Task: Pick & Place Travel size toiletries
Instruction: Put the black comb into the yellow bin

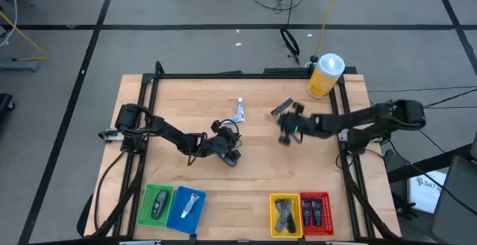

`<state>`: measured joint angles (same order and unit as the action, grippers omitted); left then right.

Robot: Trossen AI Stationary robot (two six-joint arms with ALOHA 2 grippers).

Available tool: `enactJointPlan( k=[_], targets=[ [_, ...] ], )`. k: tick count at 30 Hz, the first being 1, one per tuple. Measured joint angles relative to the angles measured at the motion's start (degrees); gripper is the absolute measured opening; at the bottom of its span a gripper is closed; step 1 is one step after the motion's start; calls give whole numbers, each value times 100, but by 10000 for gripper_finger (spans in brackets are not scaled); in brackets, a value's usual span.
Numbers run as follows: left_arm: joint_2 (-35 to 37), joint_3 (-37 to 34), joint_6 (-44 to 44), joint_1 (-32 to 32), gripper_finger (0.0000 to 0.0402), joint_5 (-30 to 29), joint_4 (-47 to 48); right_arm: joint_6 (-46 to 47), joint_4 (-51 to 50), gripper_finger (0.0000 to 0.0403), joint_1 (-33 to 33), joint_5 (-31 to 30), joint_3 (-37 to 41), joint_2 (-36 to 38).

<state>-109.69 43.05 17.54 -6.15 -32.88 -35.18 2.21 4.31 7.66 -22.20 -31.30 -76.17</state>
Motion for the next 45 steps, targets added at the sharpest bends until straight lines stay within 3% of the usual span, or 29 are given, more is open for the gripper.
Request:
enactJointPlan(
  k=[3, 5, 9, 13, 18, 21, 24, 26, 30, 38, 45],
  targets=[
    [0, 0, 18, 19, 37, -23, 25, 341, 1782, 85, 1134, 191, 577, -291],
    [0, 0, 20, 58, 37, -48, 30, 404, 2203, 74, 1702, 500, 667, -469],
    [0, 0, 62, 176, 37, -147, 4, 472, 1895, 44, 2309, 1195, 416, -928],
    [0, 0, 102, 299, 37, -175, -15, 319, 1686, 12, 2356, 1481, 240, -1338],
    [0, 2, 91, 403, 37, 57, -276, 300, 1962, 6, 1923, 2350, 216, -1553],
    [0, 75, 83, 478, 37, 781, -519, 51, 2067, 8, 1389, 3487, 222, -1582],
    [0, 224, 31, 526, 37, 1434, -701, -1018, 2055, 3, 729, 4627, 243, -1582],
    [0, 348, -99, 531, 37, 1658, -686, -1287, 2121, 1, 357, 4553, 286, -1415],
    [-16, 660, -585, 533, 37, 2189, -498, -861, 2291, 3, -132, 3715, 283, -1219],
    [-806, 1623, -1314, 549, 37, 3263, -268, 3, 1791, 1, -1111, 4110, 285, -1060],
    [-1402, 2291, -1271, 555, 37, 3348, 308, 618, 1608, 0, -1841, 4180, 281, -1057]
  ],
)
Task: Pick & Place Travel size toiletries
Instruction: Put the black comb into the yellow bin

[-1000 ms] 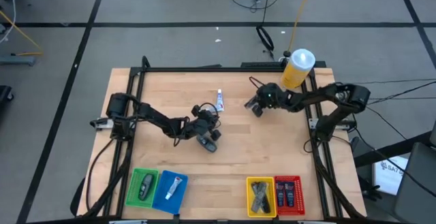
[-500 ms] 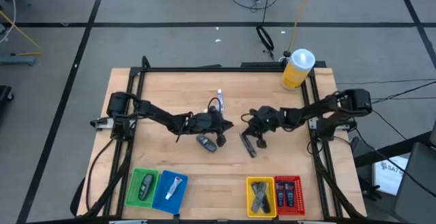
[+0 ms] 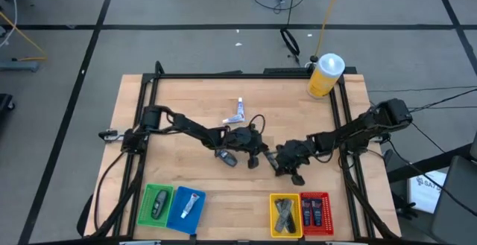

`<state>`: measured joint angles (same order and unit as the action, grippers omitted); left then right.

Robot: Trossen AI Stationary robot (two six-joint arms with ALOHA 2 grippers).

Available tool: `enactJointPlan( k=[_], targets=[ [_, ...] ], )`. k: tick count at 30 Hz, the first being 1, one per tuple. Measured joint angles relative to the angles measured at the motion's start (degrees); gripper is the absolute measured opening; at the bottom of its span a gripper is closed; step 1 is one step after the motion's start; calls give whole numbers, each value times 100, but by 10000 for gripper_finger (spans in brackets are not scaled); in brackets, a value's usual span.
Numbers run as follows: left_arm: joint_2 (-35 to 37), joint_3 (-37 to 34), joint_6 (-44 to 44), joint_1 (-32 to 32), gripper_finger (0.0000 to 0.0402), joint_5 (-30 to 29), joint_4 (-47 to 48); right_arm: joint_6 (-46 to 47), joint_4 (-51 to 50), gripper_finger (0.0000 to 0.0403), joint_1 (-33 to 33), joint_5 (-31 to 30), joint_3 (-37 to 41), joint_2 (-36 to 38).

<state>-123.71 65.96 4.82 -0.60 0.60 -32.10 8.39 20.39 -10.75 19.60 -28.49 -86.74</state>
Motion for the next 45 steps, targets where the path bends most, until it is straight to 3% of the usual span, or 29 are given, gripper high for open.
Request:
enactJointPlan(
  k=[3, 11, 16, 21, 26, 31, 34, 38, 45],
  targets=[
    [-237, 237, 15, 7, 37, 86, 140, 55, -237, 0, -126, -276, 0, -2],
    [-300, 562, 33, 109, 37, 287, 1093, -458, -1130, 0, -101, -2584, -12, 192],
    [168, 552, -119, 23, 37, 93, 1060, -379, -1492, 0, -93, -2746, 13, 808],
    [323, 556, -204, -68, 37, -124, 1130, 585, -1740, 6, 181, -2857, 75, 1452],
    [170, 552, -367, -8, 37, 468, 1234, 1206, -1728, 61, 1066, -1909, 382, 1618],
    [-258, 550, 130, 37, 37, 1447, 445, 1268, -1215, 148, 2062, -720, 689, 1409],
    [-439, 557, 312, 41, 37, 1298, 345, 1273, -880, 192, 2422, 49, 773, 1133],
    [-578, 552, 514, 172, 37, 1023, 405, 1280, -436, 230, 2552, 478, 761, 665],
    [-784, 585, 816, 445, 31, 949, 486, 1336, 504, 248, 2532, 1013, 754, -71]
  ],
)
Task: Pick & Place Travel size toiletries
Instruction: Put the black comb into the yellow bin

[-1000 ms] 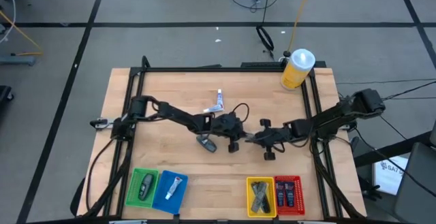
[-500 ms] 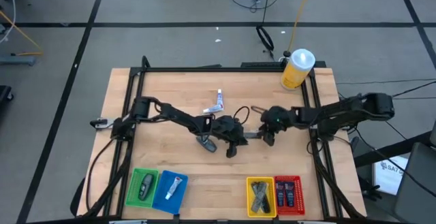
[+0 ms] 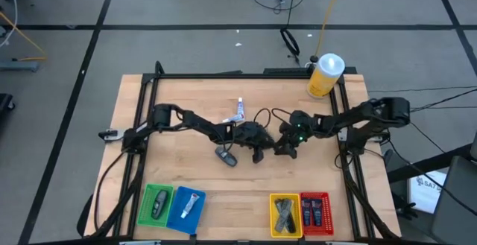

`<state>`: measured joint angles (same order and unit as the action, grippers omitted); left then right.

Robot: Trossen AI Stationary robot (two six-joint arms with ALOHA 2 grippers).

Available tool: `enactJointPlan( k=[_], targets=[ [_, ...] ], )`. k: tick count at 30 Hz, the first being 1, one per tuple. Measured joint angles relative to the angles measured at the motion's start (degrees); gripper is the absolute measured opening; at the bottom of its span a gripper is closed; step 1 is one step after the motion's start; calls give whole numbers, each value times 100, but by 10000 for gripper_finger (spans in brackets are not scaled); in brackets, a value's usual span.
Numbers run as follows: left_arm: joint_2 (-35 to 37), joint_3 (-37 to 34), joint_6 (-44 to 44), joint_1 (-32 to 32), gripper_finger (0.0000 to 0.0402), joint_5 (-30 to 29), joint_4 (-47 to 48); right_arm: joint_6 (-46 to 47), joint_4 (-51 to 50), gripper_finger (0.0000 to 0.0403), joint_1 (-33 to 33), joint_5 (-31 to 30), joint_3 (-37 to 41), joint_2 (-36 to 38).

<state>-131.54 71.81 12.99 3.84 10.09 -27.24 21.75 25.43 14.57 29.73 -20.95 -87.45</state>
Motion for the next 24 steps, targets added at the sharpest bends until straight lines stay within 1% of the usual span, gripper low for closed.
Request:
enactJointPlan(
  k=[2, 4, 7, 10, 14, 16, 19, 22, 24],
  targets=[
    [-9, 2, 10, 41, 18, -29, 32, -15, 102, 246, 0, -43, 0, -73],
    [-13, 0, 7, 41, 5, -51, 39, -48, 135, 243, -4, -326, 2, -101],
    [-16, -7, -17, 41, 9, -51, 9, -74, 161, 231, -7, -724, 7, -80],
    [-24, -12, -69, 3, 13, -44, -47, 20, 182, 211, -6, -1269, 7, -80],
    [-29, -19, -111, -18, 4, -49, -70, 4, 171, 179, -37, -1694, 7, -82],
    [-31, -22, -103, -18, 3, -47, -99, -66, 160, 160, -76, -1815, 7, -82],
    [-35, -24, -97, -23, 14, -48, -124, -187, 148, 122, -154, -2025, 13, -82],
    [-27, -25, -95, -23, 24, -6, -128, -351, 133, 73, -231, -2248, 13, -84],
    [72, -27, -78, -17, 27, 153, 10, -464, 151, 39, -280, -2266, 13, -82]
  ],
)
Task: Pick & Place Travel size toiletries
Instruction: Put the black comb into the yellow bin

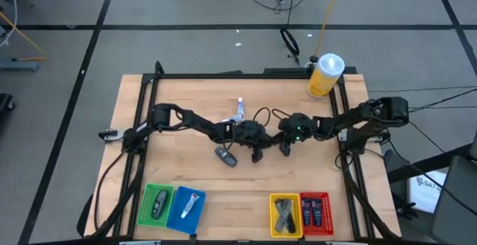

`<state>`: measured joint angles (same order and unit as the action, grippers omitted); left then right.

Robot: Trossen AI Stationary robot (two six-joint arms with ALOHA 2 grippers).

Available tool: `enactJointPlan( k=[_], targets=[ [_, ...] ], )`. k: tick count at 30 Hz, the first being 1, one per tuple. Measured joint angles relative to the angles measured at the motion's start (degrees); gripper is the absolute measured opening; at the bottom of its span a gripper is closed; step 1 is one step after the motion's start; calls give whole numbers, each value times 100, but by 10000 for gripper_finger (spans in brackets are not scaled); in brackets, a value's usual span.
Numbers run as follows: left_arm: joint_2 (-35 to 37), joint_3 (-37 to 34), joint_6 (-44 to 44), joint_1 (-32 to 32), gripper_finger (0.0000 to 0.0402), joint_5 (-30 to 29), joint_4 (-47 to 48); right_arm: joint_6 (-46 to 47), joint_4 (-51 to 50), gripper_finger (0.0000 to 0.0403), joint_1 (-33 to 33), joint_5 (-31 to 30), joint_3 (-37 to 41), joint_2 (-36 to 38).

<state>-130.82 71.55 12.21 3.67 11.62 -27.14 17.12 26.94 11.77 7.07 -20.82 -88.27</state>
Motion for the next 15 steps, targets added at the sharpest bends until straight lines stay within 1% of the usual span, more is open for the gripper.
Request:
enactJointPlan(
  k=[2, 4, 6, 8, 11, 13, 15],
  targets=[
    [216, -11, -29, 27, 27, 127, 286, -49, 15, 15, -61, -146, 0, 10],
    [515, -33, -202, 13, 23, 207, 733, -68, -34, 11, -139, -452, 17, 107],
    [809, -51, -463, -71, 17, 77, 1158, -46, -57, 13, -241, -785, 43, 274],
    [1151, -174, -566, -210, 9, -296, 1579, 6, -69, 11, -370, -1062, 134, 556],
    [1529, -595, -563, -491, 2, -1114, 1740, 151, -118, 6, -635, -1483, 359, 1053],
    [1737, -960, -515, -705, 6, -1857, 1536, 264, -164, 7, -847, -1815, 557, 1442],
    [1950, -1344, -342, -894, 14, -2629, 1224, 443, -119, 7, -1115, -2012, 694, 1836]
  ],
)
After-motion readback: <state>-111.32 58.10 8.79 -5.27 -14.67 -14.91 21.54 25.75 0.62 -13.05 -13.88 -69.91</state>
